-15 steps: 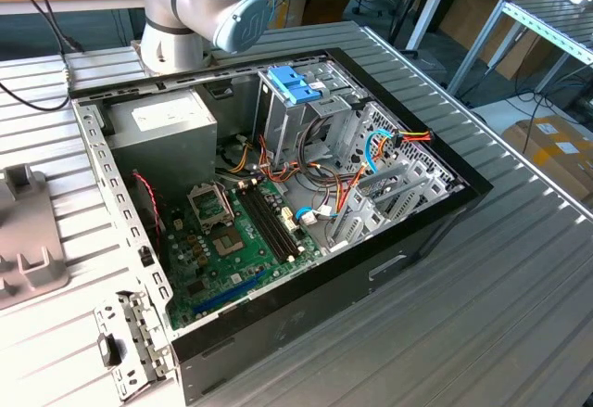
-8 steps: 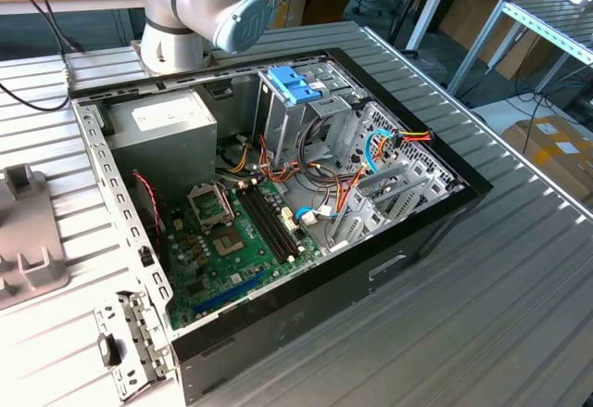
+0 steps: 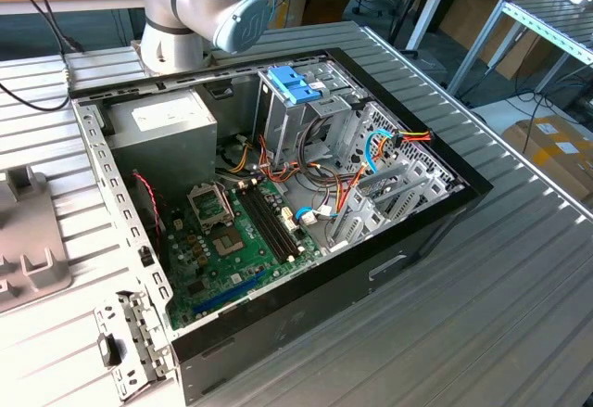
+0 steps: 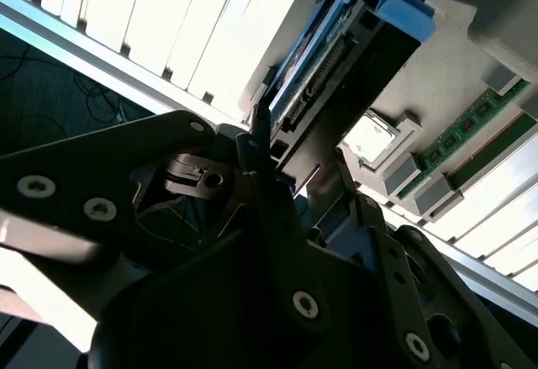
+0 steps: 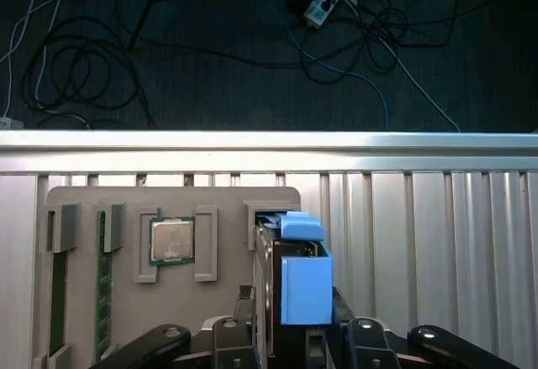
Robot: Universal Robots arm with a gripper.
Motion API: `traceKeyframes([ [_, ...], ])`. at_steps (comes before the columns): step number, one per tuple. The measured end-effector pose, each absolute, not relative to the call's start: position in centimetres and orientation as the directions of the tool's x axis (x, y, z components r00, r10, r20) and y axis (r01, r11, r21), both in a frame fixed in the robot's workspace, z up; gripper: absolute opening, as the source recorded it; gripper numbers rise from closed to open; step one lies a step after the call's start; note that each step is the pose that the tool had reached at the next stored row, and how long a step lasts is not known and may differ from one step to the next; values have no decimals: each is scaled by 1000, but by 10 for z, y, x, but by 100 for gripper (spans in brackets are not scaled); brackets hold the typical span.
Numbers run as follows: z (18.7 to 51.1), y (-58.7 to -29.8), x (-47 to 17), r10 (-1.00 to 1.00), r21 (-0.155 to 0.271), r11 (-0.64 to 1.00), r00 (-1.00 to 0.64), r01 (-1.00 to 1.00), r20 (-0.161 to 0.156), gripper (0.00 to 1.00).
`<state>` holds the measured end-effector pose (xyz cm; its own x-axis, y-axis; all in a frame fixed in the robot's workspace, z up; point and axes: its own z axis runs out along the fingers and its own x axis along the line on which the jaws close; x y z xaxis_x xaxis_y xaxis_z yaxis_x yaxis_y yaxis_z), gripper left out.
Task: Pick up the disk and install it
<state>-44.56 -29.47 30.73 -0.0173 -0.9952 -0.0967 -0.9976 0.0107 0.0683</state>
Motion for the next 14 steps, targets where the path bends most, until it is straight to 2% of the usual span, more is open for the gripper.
traceKeyframes([
  [4,307,-295,-463,-995,67,10,-17,-998,-102,45],
  [5,307,-295,-463,-995,67,10,-17,-998,-102,38],
  [11,307,-295,-463,-995,67,10,-17,-998,-103,38],
  [12,307,-295,-463,-995,66,10,-17,-998,-103,38],
  [13,307,-295,-463,-995,66,10,-17,-998,-103,44],
  [14,307,-295,-463,-995,66,10,-17,-998,-103,44],
])
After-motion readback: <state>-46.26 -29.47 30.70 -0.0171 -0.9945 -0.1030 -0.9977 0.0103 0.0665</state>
